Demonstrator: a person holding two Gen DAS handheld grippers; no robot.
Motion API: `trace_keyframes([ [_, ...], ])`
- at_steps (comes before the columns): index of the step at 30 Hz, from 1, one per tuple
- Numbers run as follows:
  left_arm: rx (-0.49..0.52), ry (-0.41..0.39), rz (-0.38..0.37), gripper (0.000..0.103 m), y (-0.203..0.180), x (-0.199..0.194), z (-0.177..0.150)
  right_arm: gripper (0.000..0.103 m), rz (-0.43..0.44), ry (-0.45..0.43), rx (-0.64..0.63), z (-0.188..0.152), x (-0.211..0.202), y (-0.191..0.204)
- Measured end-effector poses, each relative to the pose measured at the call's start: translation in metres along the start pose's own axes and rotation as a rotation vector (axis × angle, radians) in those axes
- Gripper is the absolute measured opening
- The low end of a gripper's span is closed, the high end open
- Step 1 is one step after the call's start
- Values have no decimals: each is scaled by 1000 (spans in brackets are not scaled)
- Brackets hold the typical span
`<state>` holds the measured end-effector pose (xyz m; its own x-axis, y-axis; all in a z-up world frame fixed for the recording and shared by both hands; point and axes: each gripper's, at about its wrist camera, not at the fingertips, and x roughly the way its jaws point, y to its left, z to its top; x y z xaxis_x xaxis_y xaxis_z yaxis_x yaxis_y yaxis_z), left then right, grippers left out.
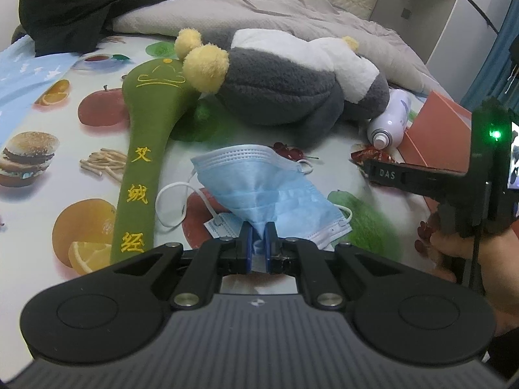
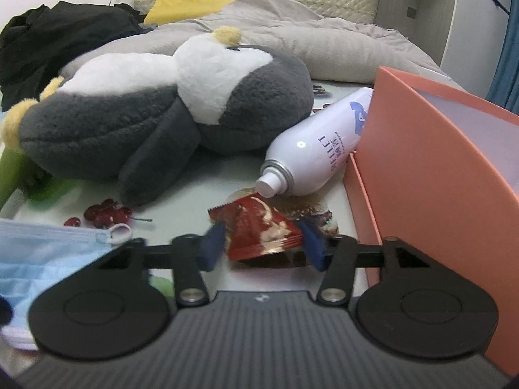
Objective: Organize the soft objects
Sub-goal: 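Lift the mask with the left gripper while the right gripper grasps the red candy wrapper, then carry the mask and red wrapper into the pink box and open both grippers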
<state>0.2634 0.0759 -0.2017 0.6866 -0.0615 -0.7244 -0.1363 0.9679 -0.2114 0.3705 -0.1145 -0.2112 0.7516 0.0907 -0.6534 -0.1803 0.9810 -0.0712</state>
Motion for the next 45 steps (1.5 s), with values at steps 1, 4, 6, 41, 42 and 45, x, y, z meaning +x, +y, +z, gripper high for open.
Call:
trace_keyframes([
  [1, -1, -1, -1, 9, 0, -1, 0, 51, 3, -2, 3, -1, -3, -1],
  [4, -1, -11, -5, 9, -2, -7, 0, 51, 6, -12, -3, -3, -14, 0],
  [6, 2, -17, -2, 9, -4, -15, 0, 49, 15, -11, 1, -5, -23, -1],
  [41, 41, -31, -33, 9, -49, -120, -34, 41, 140, -11, 38, -57, -193, -20],
  [42, 42, -37, -34, 9, -52, -124, -30, 41, 145, -18, 38, -54, -198, -21],
  [45, 22, -43, -58, 9, -61, -136, -17, 41, 156, -38, 52, -43, -213, -29],
])
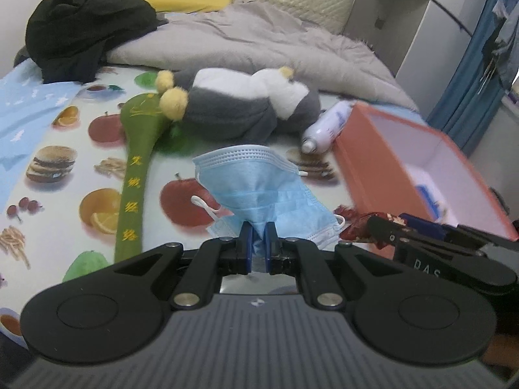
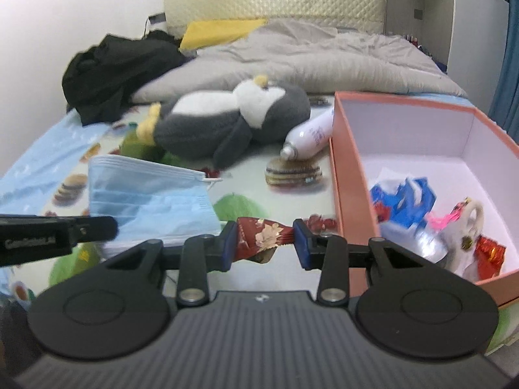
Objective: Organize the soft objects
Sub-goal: 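Carry the mask and red wrapper into the pink box and open both grippers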
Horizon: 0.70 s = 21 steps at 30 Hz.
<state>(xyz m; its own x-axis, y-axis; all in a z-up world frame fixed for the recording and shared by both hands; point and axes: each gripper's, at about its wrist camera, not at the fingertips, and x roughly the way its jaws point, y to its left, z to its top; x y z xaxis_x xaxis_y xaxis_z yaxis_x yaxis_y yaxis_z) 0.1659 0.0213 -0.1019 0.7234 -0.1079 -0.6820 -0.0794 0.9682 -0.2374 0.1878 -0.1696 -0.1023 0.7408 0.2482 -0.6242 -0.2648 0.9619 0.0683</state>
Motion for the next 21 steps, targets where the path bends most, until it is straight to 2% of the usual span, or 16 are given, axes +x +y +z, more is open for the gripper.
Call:
trace_keyframes([
  [13, 26, -96, -81, 9, -64, -47, 68, 41, -18, -104, 32, 68, -65, -41],
  [21, 85, -144, -163, 9, -116, -64, 110, 41, -48, -179, 36, 108, -95, -66],
])
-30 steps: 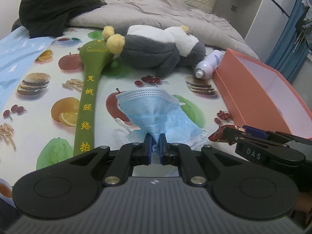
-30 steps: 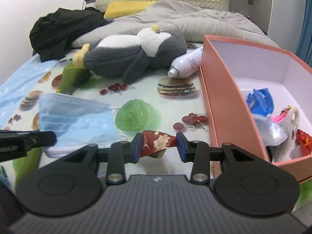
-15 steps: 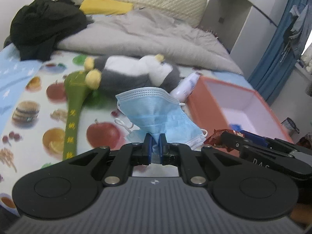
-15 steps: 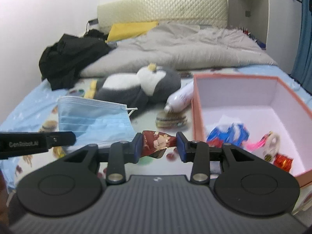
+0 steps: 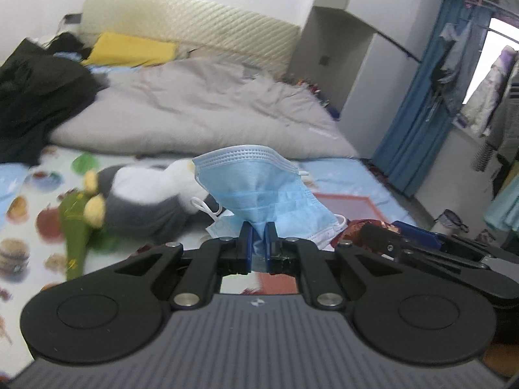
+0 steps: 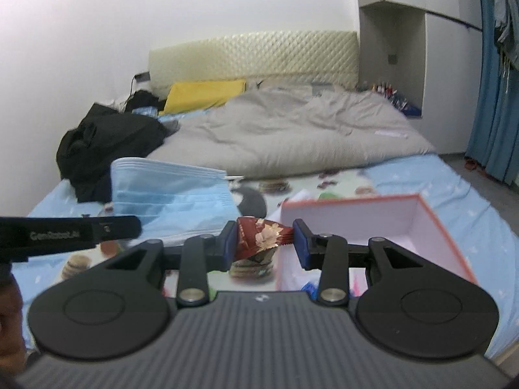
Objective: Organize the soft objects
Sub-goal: 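Carry the mask and red wrapper into the pink box and open both grippers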
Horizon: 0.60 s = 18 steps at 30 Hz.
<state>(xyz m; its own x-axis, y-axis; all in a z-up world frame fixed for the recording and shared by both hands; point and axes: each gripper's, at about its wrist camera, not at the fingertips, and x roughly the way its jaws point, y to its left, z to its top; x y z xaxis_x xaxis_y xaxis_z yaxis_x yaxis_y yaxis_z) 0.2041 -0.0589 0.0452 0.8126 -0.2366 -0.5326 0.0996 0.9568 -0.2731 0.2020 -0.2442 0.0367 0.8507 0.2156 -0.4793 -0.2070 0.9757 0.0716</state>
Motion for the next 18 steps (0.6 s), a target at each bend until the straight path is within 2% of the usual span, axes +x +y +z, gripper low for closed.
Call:
trace_keyframes([
  [4, 54, -19, -26, 9, -27, 5, 10, 41, -14, -38, 21, 14, -11, -20],
  [9, 51, 10, -74, 9, -48, 26, 13, 41, -45, -44, 68, 18, -14, -49],
  [18, 95, 100, -114, 9, -77, 102, 12, 41, -117, 15, 126, 3, 21, -95],
])
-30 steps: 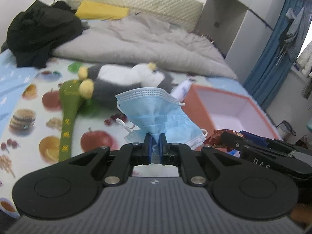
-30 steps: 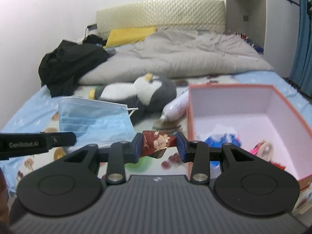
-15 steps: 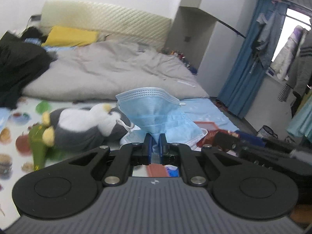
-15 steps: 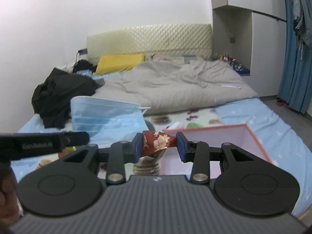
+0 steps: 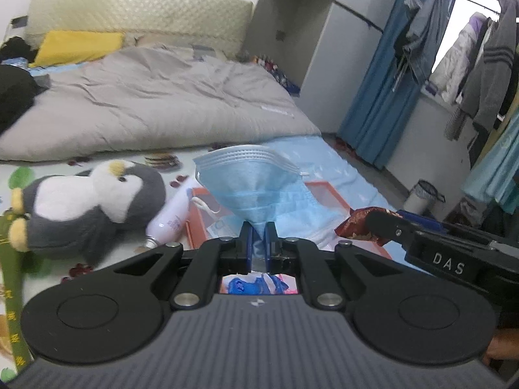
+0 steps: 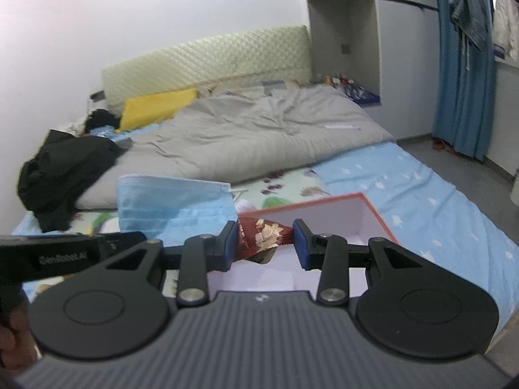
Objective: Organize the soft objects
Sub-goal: 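Carry the mask and red wrapper into the pink box and open both grippers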
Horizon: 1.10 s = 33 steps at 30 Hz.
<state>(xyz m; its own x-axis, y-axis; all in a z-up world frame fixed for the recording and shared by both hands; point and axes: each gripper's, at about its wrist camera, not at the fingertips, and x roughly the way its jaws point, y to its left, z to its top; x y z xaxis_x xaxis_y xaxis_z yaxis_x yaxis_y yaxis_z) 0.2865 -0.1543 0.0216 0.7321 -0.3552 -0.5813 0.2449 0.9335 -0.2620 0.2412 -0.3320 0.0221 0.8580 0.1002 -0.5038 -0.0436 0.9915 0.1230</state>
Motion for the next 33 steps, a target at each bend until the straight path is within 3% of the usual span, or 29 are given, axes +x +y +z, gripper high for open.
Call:
trace_keyframes([
  [14, 48, 207, -30, 9, -6, 141, -12, 41, -92, 194, 86, -38, 80, -62],
  [17, 48, 237, -29, 9, -4, 157, -15, 41, -105, 232, 97, -48, 93, -69],
  [25, 43, 281, -18, 11, 4, 163, -23, 41, -89, 279, 132, -61, 98, -73],
  [29, 52, 286, -1, 21, 4, 154, -24, 57, -88, 285, 138, -58, 94, -73],
  [33, 62, 265, 1, 25, 4, 137, -18, 60, -77, 251, 145, -50, 81, -72],
])
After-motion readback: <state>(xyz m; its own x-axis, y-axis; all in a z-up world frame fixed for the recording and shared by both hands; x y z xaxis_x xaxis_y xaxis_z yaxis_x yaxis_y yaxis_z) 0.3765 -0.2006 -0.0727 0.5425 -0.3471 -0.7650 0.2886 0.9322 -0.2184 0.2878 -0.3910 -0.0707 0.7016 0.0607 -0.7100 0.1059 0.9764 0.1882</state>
